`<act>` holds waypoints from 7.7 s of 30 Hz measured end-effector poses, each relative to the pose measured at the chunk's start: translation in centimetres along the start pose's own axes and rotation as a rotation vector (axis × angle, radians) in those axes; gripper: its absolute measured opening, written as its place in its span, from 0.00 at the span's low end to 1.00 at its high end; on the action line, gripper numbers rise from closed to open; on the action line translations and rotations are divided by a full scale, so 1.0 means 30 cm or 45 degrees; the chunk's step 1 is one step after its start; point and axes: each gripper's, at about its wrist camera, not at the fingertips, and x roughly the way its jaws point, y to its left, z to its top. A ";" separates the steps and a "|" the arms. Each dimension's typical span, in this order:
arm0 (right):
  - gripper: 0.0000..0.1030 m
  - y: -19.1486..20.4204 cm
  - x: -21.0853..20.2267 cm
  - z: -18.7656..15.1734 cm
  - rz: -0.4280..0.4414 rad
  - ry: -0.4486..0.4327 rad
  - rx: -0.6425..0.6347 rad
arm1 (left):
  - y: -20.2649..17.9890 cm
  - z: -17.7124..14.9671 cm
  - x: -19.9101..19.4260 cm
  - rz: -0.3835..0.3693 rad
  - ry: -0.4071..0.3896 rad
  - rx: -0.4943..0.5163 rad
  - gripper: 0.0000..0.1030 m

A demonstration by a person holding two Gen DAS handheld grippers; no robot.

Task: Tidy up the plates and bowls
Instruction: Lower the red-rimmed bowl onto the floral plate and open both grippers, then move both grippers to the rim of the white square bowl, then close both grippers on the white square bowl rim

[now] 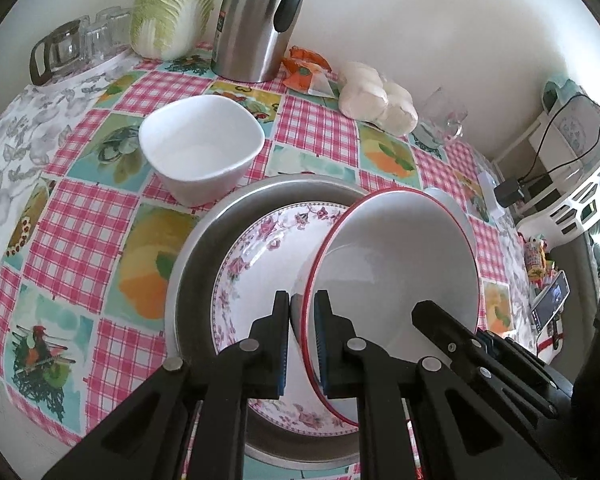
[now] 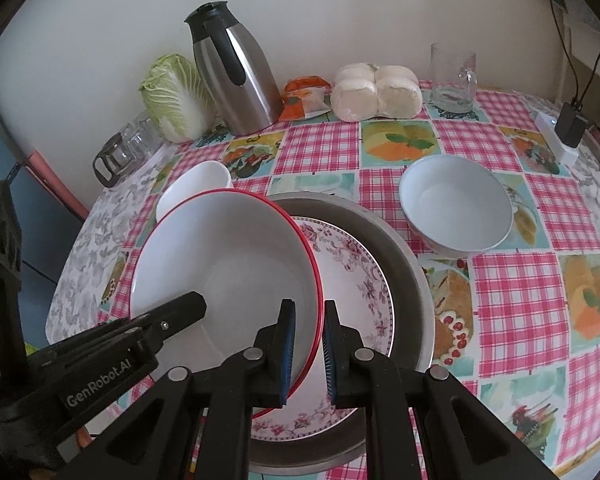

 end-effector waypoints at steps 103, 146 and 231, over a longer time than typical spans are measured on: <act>0.63 -0.062 0.059 0.003 -0.048 0.044 0.084 | 0.051 0.021 -0.003 0.054 -0.026 -0.075 0.73; 1.00 -0.053 -0.015 0.009 -0.069 -0.123 0.076 | 0.251 0.096 -0.085 0.129 -0.272 -0.187 0.91; 0.11 0.413 0.595 0.388 -0.271 0.357 -0.064 | 0.529 0.288 0.279 -0.080 -0.122 -0.533 0.40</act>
